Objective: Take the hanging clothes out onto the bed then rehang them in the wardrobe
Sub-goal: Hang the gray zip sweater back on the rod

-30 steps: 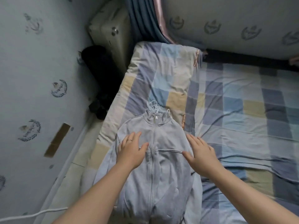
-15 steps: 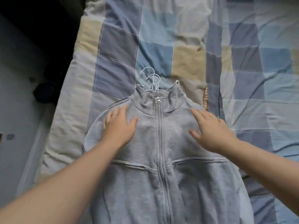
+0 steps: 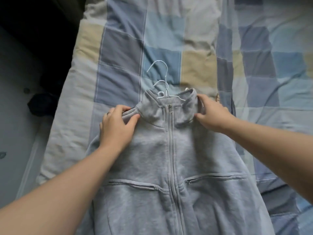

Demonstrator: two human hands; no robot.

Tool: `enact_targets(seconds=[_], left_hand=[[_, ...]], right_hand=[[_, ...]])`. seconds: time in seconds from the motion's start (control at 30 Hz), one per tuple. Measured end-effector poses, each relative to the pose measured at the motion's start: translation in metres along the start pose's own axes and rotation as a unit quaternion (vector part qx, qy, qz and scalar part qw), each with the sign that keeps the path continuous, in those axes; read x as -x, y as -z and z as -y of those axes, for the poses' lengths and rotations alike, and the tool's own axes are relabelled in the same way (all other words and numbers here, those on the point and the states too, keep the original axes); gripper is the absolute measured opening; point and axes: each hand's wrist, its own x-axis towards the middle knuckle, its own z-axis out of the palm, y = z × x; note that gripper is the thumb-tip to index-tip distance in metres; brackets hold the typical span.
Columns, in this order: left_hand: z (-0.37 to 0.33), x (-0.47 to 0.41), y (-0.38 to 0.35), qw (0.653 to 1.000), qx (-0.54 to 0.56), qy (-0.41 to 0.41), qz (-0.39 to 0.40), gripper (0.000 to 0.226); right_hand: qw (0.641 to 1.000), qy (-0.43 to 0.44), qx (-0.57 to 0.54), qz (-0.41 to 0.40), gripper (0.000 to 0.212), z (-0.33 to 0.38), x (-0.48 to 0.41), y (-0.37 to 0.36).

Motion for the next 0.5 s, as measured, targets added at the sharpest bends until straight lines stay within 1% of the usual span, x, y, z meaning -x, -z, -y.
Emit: enact_targets(seconds=[0.07, 0.1, 0.17, 0.23, 0.3, 0.37, 0.4, 0.47, 0.5], left_hand=[[-0.01, 0.009, 0.019, 0.999, 0.033, -0.016, 0.013, 0.026], [-0.016, 0.015, 0.029, 0.999, 0.04, -0.026, 0.024, 0.025], [-0.029, 0.028, 0.052, 0.997, 0.045, -0.041, 0.045, 0.021], [-0.044, 0.044, 0.077, 0.996, 0.041, -0.053, 0.064, 0.018], [-0.06, 0.063, 0.104, 0.994, 0.047, -0.054, 0.089, 0.016], [-0.077, 0.086, 0.133, 0.99, 0.06, -0.05, 0.113, 0.015], [-0.085, 0.099, 0.147, 0.989, 0.061, -0.053, 0.124, 0.018], [-0.102, 0.124, 0.173, 0.986, 0.058, -0.061, 0.147, 0.024], [-0.11, 0.137, 0.185, 0.984, 0.06, -0.065, 0.154, 0.025]], right_hand=[[0.999, -0.01, -0.035, 0.013, 0.05, -0.003, 0.018, 0.02], [0.999, -0.013, -0.043, 0.022, 0.042, -0.004, 0.029, 0.032], [0.998, 0.003, -0.04, 0.041, 0.023, -0.004, 0.057, 0.058], [0.997, 0.017, -0.058, 0.045, 0.013, 0.0, 0.094, 0.085], [0.996, 0.027, -0.084, 0.028, 0.02, 0.004, 0.14, 0.111], [0.994, 0.022, -0.102, 0.019, 0.012, 0.006, 0.188, 0.134], [0.994, 0.018, -0.11, 0.015, 0.008, 0.007, 0.213, 0.146], [0.991, 0.009, -0.133, -0.006, 0.01, 0.01, 0.264, 0.167], [0.988, 0.006, -0.15, -0.026, 0.015, 0.012, 0.29, 0.177]])
